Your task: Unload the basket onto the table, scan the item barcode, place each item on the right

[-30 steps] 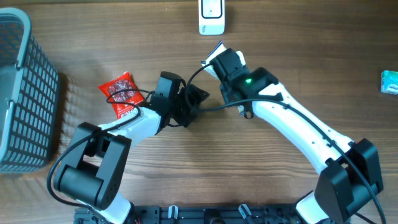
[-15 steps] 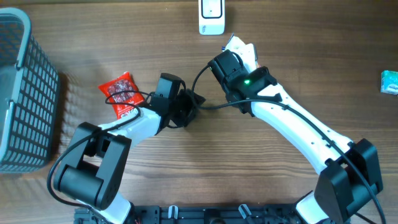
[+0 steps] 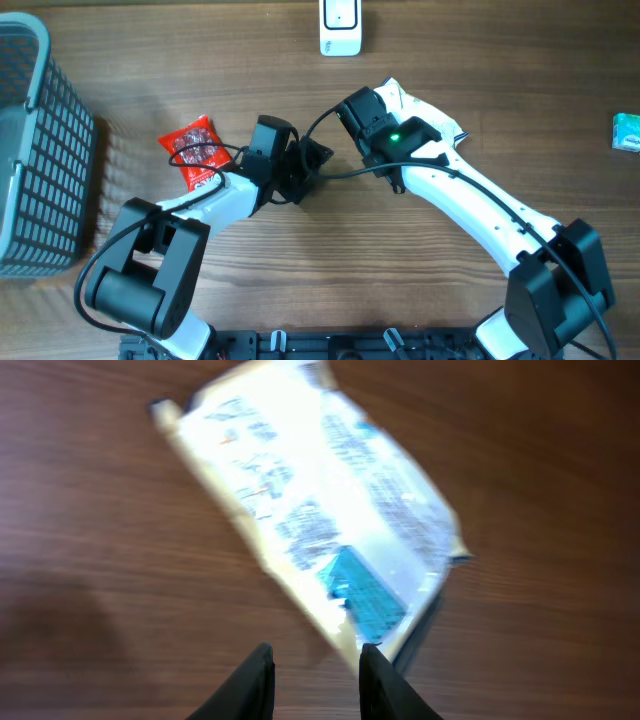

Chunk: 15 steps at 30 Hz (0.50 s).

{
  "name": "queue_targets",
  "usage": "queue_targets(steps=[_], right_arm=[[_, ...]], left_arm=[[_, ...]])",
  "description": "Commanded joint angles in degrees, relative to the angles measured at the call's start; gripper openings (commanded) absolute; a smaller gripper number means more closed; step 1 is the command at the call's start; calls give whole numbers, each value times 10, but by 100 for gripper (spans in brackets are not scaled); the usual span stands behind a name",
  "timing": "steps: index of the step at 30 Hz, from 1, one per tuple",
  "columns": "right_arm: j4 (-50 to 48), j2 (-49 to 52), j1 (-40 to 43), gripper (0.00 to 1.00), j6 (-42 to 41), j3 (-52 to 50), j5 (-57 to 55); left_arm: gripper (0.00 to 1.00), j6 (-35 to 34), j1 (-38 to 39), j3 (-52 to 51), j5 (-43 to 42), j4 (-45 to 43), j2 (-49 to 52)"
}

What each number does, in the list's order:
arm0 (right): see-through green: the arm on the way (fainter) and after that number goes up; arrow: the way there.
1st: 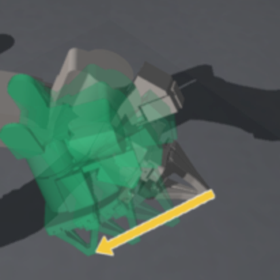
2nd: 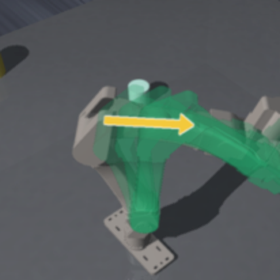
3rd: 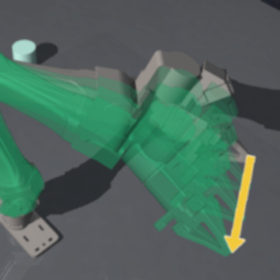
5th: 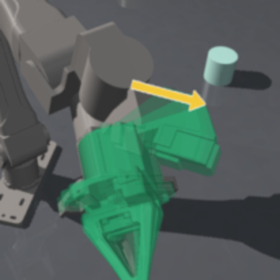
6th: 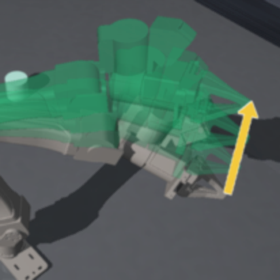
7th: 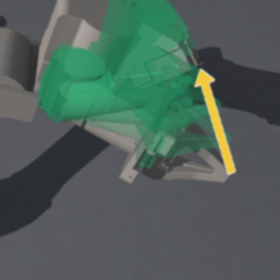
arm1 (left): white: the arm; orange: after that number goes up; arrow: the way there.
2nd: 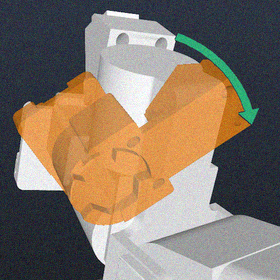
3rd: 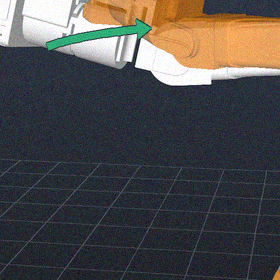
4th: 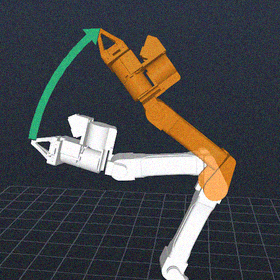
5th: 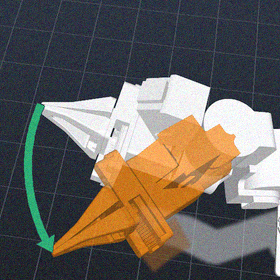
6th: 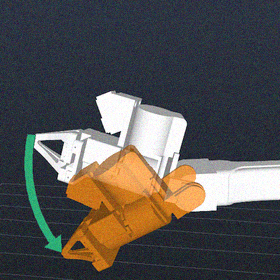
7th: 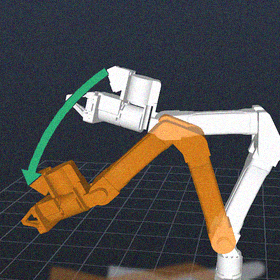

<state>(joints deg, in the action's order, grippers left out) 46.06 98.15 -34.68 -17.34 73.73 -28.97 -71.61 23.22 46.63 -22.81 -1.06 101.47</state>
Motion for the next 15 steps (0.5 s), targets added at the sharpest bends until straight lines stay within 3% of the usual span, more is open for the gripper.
queue_targets(steps=[1,2,3,4,7,10,12,15], right_arm=[[-6,6,1,20,9,-1,76],[-6,6,2,23,9,1,75],[-6,6,4,40,9,4,71],[-6,6,7,63,9,7,67],[-10,6,41,84,-8,14,84],[-13,6,84,76,-5,14,236],[-15,6,98,75,9,14,351],[-17,6,95,75,6,14,433]], left_arm=[[81,9,-1,-27,47,24,30],[81,9,-1,-27,47,24,30],[81,9,-1,-27,47,24,30],[82,9,-1,-27,47,24,30],[85,9,-1,-27,47,24,30],[86,9,-1,-27,47,24,30],[86,9,-1,-27,47,24,30],[86,9,-1,-27,47,24,30]])
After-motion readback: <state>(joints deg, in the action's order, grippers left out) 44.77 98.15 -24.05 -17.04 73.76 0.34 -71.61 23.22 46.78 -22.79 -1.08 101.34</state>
